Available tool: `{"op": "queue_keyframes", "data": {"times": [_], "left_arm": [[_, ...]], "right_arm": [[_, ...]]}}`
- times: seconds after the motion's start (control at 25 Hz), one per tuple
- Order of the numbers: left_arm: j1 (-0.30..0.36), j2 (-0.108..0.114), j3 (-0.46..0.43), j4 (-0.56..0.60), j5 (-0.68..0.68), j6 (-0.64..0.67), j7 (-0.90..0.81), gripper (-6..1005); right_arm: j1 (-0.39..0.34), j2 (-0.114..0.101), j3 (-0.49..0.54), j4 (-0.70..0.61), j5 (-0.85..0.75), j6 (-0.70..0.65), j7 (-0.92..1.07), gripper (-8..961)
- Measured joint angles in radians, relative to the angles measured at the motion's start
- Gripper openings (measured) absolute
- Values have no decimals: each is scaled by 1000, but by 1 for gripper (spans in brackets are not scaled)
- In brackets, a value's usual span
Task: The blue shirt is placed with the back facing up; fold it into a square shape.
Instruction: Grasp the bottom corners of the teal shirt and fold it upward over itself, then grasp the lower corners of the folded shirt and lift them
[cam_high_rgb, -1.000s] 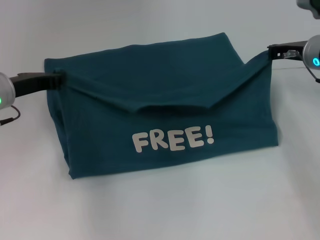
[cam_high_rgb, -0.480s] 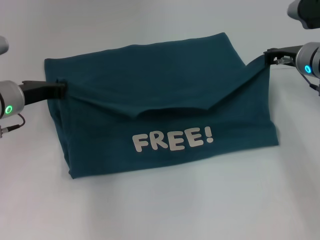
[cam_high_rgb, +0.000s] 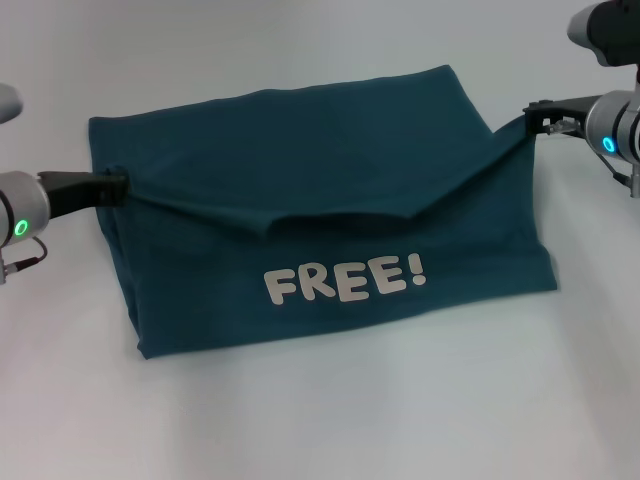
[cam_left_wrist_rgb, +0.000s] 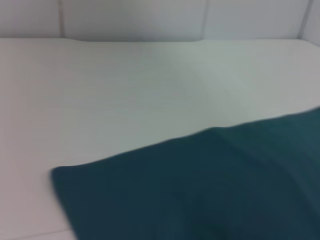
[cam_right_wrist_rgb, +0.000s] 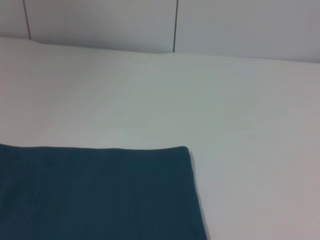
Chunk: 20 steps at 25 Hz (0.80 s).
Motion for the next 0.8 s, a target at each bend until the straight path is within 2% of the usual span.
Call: {"op": "queue_keyframes", "data": {"times": [0.16, 0.28, 0.6, 0.68, 0.8], "left_arm": [[0, 3, 4, -6, 1, -24, -18, 83], [-9, 7, 6, -14, 1, -21, -21, 195], [-16, 18, 14, -32, 9, -1, -46, 539], [-8, 30, 14, -26, 37, 43, -102, 610], [21, 54, 7, 36, 98, 181, -242, 717]], "right_arm": [[8, 1, 0, 5, -3, 17, -1, 71], [12, 2, 0, 5, -5, 19, -1, 113], [5, 3, 0, 5, -5, 9, -1, 428], [0, 0, 0, 5, -5, -10, -1, 515], [-5, -11, 3, -10, -6, -78, -1, 654]]}}
